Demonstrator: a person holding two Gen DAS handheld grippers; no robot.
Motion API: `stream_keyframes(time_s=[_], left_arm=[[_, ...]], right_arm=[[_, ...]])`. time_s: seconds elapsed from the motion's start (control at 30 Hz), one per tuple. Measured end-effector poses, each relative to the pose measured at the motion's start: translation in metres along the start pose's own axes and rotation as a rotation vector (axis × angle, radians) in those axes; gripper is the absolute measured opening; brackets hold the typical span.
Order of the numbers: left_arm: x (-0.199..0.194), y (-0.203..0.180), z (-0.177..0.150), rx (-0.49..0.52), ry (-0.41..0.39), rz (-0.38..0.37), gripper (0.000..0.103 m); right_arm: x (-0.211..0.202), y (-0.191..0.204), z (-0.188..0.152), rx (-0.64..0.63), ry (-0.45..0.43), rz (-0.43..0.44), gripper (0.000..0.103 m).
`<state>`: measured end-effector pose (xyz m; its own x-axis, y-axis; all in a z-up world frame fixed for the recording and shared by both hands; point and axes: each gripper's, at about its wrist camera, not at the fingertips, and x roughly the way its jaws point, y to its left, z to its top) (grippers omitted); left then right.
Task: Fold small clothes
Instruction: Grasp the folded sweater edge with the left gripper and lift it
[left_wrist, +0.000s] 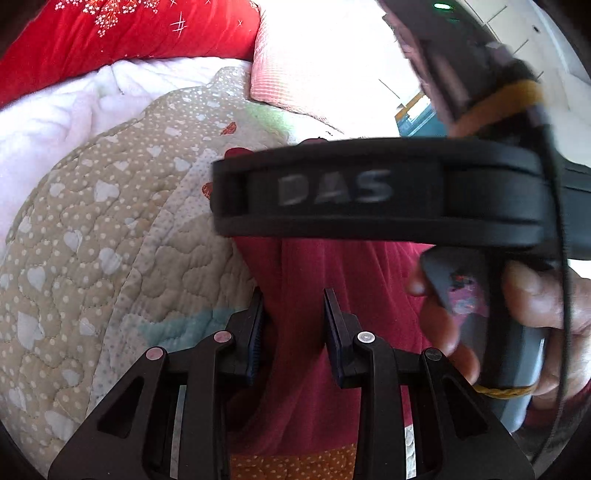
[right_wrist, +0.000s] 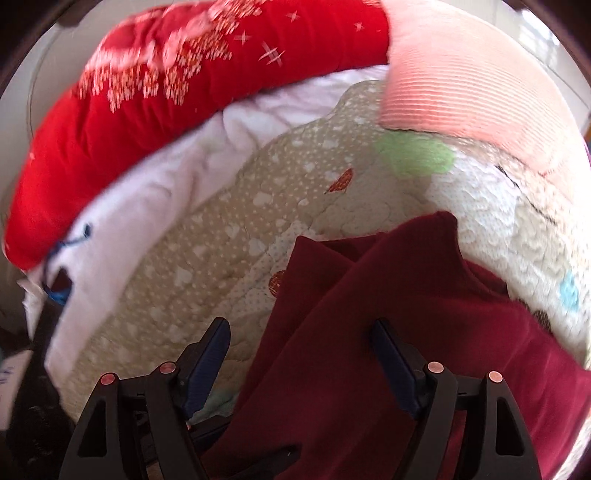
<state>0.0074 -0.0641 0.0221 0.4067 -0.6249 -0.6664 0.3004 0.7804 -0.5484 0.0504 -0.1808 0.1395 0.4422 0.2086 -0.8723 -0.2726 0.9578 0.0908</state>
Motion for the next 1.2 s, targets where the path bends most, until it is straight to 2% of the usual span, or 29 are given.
stream_keyframes(time_s=[0.23, 0.33, 0.37, 0.4, 0.43, 0.6, 0.7, 1.0, 1.2], left_arm=[[-0.002, -0.002, 0.003, -0.013, 0.005, 0.000, 0.028], [0.000, -0.005, 0.005, 0.004, 0.007, 0.014, 0.028], [0.000, -0.008, 0.004, 0.018, 0.003, 0.025, 0.028], [0.001, -0.010, 0.004, 0.022, -0.001, 0.029, 0.028], [0.000, -0.011, 0.004, 0.023, -0.004, 0.026, 0.028], [-0.004, -0.015, 0.002, 0.023, -0.006, 0.009, 0.028], [-0.005, -0.024, -0.001, 0.057, -0.014, 0.024, 0.028], [-0.012, -0.040, -0.008, 0.062, -0.004, 0.018, 0.030], [-0.036, -0.066, -0.017, 0.088, -0.017, -0.035, 0.030]], right_arm=[[0.025, 0.013, 0.005, -0.049, 0.030, -0.089, 0.081], [0.027, 0.019, -0.001, -0.094, 0.003, -0.131, 0.081], [0.026, 0.019, -0.004, -0.099, -0.012, -0.134, 0.078], [0.023, 0.016, -0.006, -0.091, -0.030, -0.137, 0.064], [0.019, 0.011, -0.007, -0.074, -0.049, -0.152, 0.057], [-0.002, -0.018, -0.018, 0.028, -0.117, -0.010, 0.030], [-0.016, -0.021, -0.025, 0.043, -0.157, 0.012, 0.023], [-0.043, -0.033, -0.039, 0.143, -0.261, 0.103, 0.018], [-0.068, -0.042, -0.051, 0.160, -0.328, 0.101, 0.016]])
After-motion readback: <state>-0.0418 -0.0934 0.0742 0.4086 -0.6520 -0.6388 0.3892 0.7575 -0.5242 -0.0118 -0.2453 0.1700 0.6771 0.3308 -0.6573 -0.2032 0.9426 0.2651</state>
